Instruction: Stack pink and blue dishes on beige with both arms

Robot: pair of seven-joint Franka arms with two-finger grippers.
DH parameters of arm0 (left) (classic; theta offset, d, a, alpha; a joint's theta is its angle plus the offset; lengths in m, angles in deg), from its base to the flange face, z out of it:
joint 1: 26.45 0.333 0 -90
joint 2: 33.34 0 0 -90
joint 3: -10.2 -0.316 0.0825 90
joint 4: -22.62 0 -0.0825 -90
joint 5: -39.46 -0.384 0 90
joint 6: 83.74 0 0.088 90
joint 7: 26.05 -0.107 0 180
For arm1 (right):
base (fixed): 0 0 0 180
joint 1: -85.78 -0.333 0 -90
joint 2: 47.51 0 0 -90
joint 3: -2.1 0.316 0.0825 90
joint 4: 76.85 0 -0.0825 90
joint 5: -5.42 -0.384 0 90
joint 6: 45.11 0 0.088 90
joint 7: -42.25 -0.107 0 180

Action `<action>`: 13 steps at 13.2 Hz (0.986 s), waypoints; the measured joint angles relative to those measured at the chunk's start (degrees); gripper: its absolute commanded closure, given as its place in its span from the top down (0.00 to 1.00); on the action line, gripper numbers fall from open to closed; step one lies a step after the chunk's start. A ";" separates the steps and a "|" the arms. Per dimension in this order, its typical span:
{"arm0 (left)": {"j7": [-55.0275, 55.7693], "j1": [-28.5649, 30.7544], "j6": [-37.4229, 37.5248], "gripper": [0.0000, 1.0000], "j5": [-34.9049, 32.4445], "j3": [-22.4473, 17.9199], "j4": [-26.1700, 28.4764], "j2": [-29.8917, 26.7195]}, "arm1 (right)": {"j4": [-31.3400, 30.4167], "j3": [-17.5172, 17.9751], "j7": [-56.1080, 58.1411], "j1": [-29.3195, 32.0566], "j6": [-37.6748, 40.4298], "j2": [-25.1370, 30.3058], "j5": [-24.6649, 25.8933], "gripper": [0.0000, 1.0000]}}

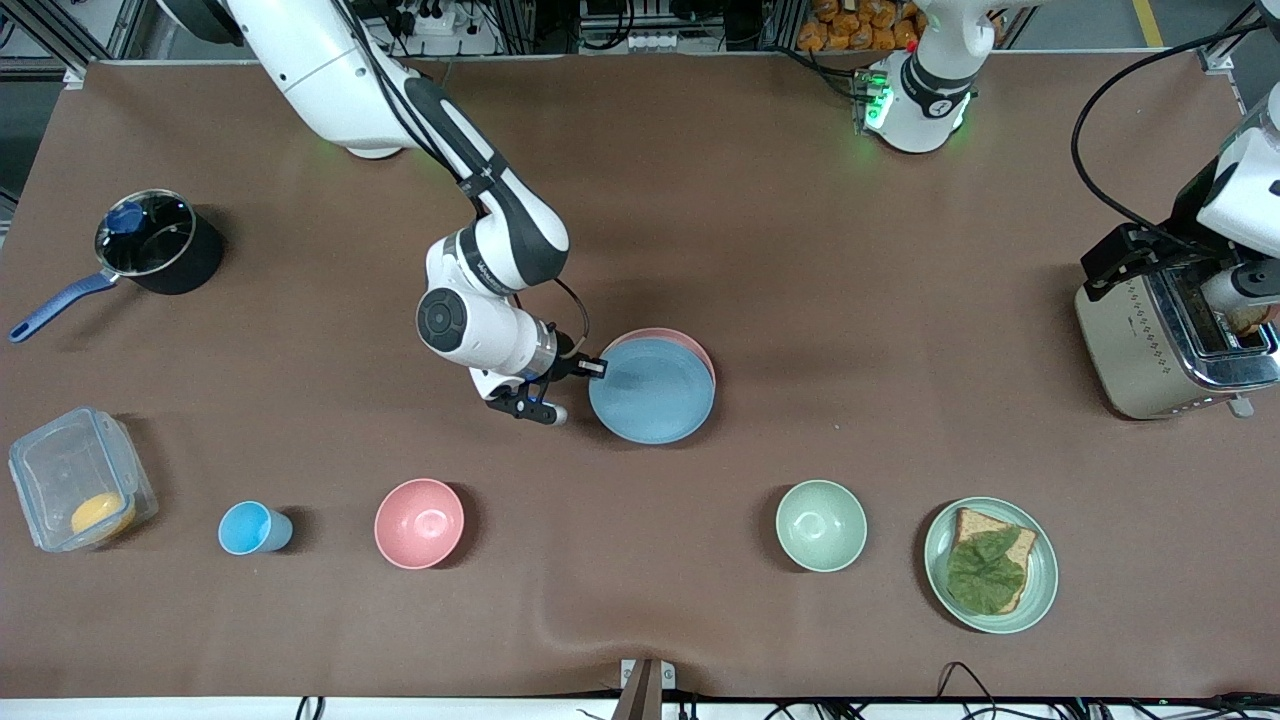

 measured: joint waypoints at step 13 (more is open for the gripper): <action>0.00 0.01 0.13 1.00 0.81 0.01 0.80 0.30 | -5.42 -5.20 24.77 22.03 24.85 16.34 14.89 1.00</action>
